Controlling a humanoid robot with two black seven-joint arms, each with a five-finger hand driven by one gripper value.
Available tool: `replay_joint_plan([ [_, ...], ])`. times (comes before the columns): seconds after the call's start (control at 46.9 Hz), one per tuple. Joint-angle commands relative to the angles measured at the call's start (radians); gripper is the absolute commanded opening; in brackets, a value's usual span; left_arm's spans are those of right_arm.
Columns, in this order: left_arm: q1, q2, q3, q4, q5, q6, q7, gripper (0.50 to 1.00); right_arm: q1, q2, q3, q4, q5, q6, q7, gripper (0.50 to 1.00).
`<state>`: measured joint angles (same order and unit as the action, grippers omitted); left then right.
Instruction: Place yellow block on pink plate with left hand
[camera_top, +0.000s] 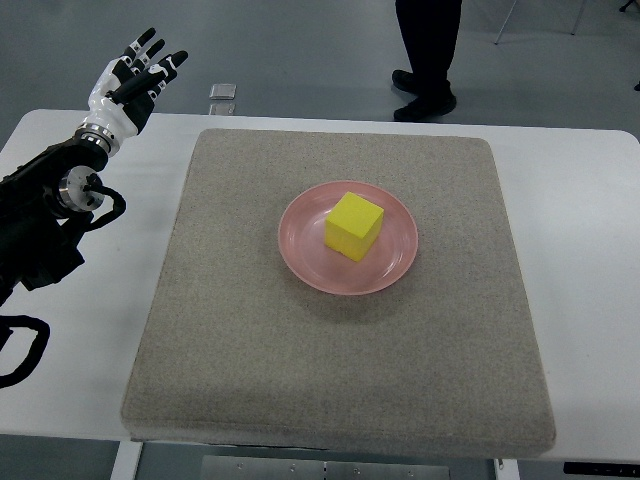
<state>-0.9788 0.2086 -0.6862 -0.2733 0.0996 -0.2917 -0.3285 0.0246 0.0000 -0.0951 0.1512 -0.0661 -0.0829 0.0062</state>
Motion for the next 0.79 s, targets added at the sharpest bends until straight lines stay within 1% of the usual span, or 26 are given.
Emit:
replay_joint_plan([
  [0.0,-0.001,0.0,0.002,-0.001,0.0,0.0,0.0,0.988,0.0,0.0,0.0,0.001,0.0,0.0,0.0,0.924],
  [0.767,0.002,0.0,0.001,0.0,0.0,0.011,0.0,0.99,0.0,0.0,-0.003,0.001,0.0,0.0,0.0,0.924],
])
